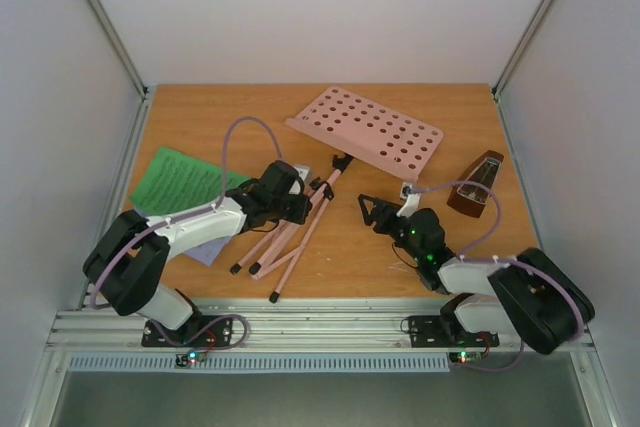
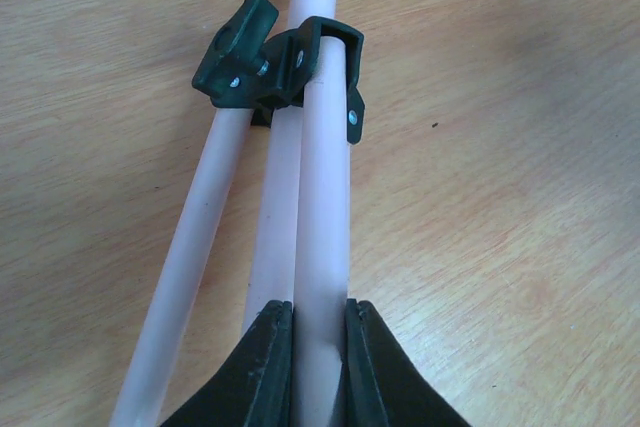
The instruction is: Pack up the instrument practice props
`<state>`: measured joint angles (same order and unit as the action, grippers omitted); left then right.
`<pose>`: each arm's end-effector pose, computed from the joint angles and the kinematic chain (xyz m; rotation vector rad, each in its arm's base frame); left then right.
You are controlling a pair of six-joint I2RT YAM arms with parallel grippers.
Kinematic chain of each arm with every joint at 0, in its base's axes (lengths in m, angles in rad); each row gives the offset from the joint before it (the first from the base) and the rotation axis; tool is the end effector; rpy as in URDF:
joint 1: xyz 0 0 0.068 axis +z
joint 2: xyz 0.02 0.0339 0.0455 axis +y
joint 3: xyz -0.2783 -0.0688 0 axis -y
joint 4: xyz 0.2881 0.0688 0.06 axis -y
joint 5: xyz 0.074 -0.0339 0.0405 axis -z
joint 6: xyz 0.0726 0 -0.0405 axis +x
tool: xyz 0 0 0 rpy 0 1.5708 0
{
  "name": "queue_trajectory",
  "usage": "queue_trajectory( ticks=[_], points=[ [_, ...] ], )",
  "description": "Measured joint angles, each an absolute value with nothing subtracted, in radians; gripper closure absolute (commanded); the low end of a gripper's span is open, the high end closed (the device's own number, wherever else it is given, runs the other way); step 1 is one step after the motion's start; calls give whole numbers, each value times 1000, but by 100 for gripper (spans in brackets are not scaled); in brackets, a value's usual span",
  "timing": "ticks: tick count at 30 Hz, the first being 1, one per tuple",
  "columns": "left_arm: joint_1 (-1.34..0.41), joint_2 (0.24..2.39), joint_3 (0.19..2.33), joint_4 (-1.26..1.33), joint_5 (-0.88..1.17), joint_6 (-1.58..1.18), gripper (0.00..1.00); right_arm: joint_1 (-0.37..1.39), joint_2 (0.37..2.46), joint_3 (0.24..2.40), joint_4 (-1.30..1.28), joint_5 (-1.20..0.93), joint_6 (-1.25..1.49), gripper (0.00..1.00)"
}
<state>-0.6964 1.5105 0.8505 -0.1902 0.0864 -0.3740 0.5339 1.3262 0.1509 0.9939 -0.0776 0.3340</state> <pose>0.2754 -0.2384 0.1521 0.4421 2.4648 -0.5742 0.2235 0.1387 0.1144 -0.2380 1.7887 0.6954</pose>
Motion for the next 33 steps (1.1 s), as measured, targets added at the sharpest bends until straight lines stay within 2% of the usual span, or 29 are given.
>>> queue_trajectory(
  ticks=[2, 3, 4, 6, 8, 12, 16, 24, 28, 33],
  points=[
    [-697, 1519, 853, -183, 92, -373, 99, 534, 1255, 131, 938, -72, 327, 31],
    [-697, 1525, 855, -181, 95, -372, 94, 534, 1213, 128, 903, -70, 321, 31],
    [-697, 1530, 855, -178, 95, -369, 81, 534, 1170, 128, 862, -67, 315, 30],
    [-695, 1539, 855, -171, 97, -366, 62, 534, 1063, 131, 771, -62, 296, 29],
    [-695, 1542, 855, -155, 100, -368, 48, 534, 955, 148, 654, -54, 271, 26],
    [-693, 1536, 855, -117, 103, -365, 36, 534, 732, 227, 387, -18, 194, 19],
    [-690, 1484, 847, -109, 109, -358, 20, 534, 613, 332, 151, 24, 118, 15],
    [-690, 1335, 836, -135, 100, -343, 19, 534, 596, 495, -191, 59, -6, 14],
    [-690, 1275, 798, -189, 75, -345, 1, 534, 604, 506, -265, 59, -30, 12],
    [-703, 1214, 715, -290, 83, -386, 1, 534, 605, 506, -322, 42, -38, 2]
  ],
)
